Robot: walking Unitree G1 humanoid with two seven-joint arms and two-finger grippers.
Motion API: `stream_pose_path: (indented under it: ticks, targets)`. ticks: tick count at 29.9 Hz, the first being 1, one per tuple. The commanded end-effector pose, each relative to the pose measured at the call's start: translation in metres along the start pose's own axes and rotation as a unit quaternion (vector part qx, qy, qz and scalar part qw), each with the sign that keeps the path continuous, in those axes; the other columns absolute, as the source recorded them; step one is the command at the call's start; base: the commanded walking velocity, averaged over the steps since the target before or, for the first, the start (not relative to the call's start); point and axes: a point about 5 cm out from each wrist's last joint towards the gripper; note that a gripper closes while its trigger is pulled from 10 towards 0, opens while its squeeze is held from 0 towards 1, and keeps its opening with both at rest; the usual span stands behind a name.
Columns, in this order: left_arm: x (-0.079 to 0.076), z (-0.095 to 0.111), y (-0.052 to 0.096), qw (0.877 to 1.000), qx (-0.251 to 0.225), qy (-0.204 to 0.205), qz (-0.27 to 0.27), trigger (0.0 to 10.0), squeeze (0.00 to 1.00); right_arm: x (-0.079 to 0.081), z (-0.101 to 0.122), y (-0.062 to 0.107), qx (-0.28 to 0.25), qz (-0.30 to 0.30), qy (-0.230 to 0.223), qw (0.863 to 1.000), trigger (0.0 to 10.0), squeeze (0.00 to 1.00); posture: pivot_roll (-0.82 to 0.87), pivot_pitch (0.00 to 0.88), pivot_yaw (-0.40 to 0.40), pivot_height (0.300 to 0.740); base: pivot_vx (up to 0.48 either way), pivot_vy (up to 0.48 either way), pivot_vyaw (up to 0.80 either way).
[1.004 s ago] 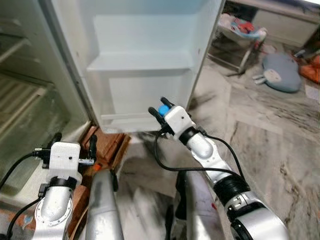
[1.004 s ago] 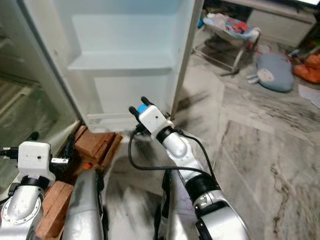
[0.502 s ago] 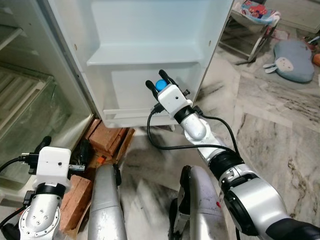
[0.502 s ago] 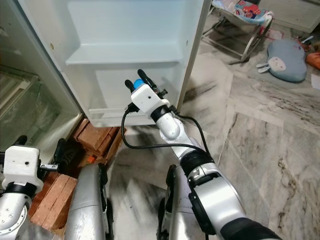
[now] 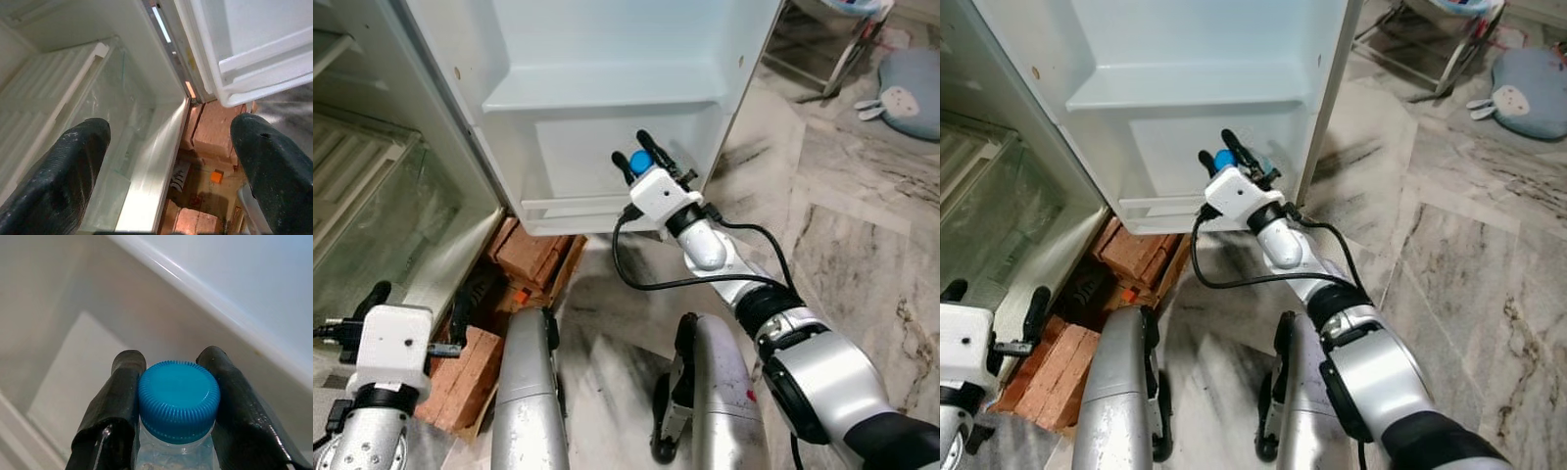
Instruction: Restocking fridge
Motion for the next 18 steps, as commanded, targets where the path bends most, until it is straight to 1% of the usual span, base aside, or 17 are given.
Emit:
stream_pose_path:
  ticks: [1,4,7,8,9,10,11,14,18]
  targets:
    - [0.003,0.0,0.005,1.0,0.006,-0.007,-0.008,10.0,0.0,-0.003,-0.004,0.001,0.014,-0.012,-0.003,1.0,10.0,0.0,0.42,0.305,0.0,0.541,0.0,0.0,0.0]
    - [0.003,0.001,0.007,1.0,0.008,-0.008,-0.012,10.0,0.0,-0.005,-0.008,0.003,0.028,-0.024,-0.01,0.999,10.0,0.0,0.43,0.314,0.002,0.541,0.0,0.0,0.0]
    - [0.004,0.0,0.011,1.0,0.014,-0.009,-0.016,10.0,0.0,-0.011,-0.021,0.01,0.071,-0.069,-0.045,0.994,10.0,0.0,0.43,0.326,0.004,0.541,0.0,0.0,0.0]
    - [0.005,0.0,0.013,1.0,0.016,-0.01,-0.017,10.0,0.0,-0.015,-0.028,0.016,0.092,-0.095,-0.066,0.989,10.0,0.0,0.43,0.328,0.005,0.541,0.0,0.0,0.0]
    - [0.005,0.0,0.013,1.0,0.016,-0.01,-0.017,10.0,0.0,-0.015,-0.028,0.016,0.092,-0.095,-0.066,0.989,10.0,0.0,0.43,0.328,0.005,0.541,0.0,0.0,0.0]
    - [0.005,-0.001,0.014,1.0,0.019,-0.01,-0.018,10.0,0.0,-0.017,-0.034,0.021,0.107,-0.114,-0.082,0.984,10.0,0.0,0.43,0.332,0.006,0.541,0.0,0.0,0.0]
    - [0.005,0.0,0.014,1.0,0.019,-0.011,-0.019,10.0,0.0,-0.017,-0.039,0.027,0.118,-0.12,-0.081,0.982,10.0,0.0,0.43,0.333,0.007,0.541,0.0,0.0,0.0]
    - [0.005,0.001,0.014,1.0,0.019,-0.011,-0.021,10.0,0.0,-0.019,-0.044,0.033,0.129,-0.131,-0.084,0.979,10.0,0.0,0.43,0.336,0.01,0.541,0.0,0.0,0.0]
    - [0.004,0.001,0.014,0.999,0.022,-0.012,-0.027,10.0,0.0,-0.026,-0.053,0.043,0.155,-0.162,-0.084,0.971,10.0,0.0,0.42,0.335,0.016,0.541,0.0,0.0,0.0]
Point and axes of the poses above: a point about 5 cm out from each wrist's last joint towards the gripper, its own y axis pointing back from the gripper into the wrist, its own z axis along the axis of the wrist's last joint, x = y × z, and after that the axes turned 15 degrees about -y, right-handed
